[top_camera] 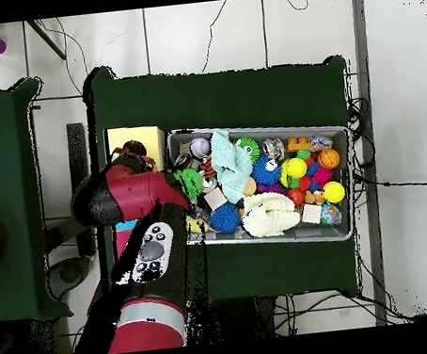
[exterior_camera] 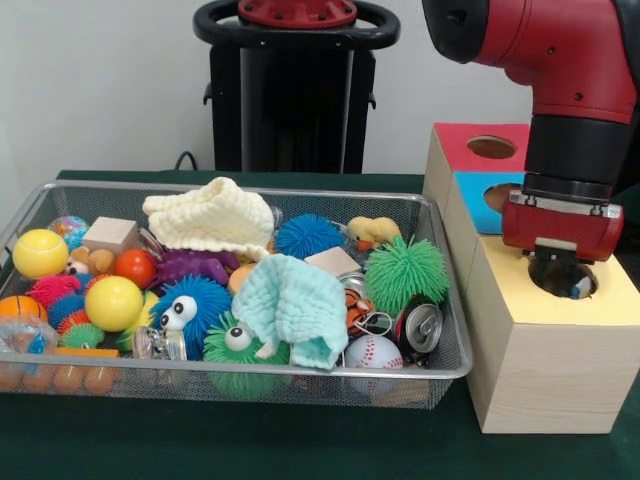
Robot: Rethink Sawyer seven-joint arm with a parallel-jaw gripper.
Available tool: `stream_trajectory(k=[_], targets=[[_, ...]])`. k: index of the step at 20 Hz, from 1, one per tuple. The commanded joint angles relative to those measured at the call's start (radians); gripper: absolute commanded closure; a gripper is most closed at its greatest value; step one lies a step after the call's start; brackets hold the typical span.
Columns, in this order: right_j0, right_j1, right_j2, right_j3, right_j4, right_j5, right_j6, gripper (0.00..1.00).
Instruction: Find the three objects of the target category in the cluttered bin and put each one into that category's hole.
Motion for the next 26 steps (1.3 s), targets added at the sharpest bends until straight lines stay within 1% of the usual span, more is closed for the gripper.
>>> stream_trajectory(k=[1,4,7,11,16,20,26], targets=[[0.022,0.011,-0.026,-0.11,-0.089,0.396,-0.09,0.0],[0.019,-0.007,-0.031,-0.115,-0.108,0.388,-0.115,0.0],[0.022,-0.035,-0.043,-0.142,-0.128,0.436,-0.12,0.0],[-0.001,-0.064,-0.019,-0.179,-0.149,0.491,-0.121,0.0],[-0.009,-0.073,-0.004,-0.183,-0.171,0.506,-0.096,0.0],[-0.005,-0.065,-0.009,-0.197,-0.18,0.516,-0.07,0.0],[-0.001,-0.055,-0.008,-0.217,-0.184,0.51,-0.056,0.0]])
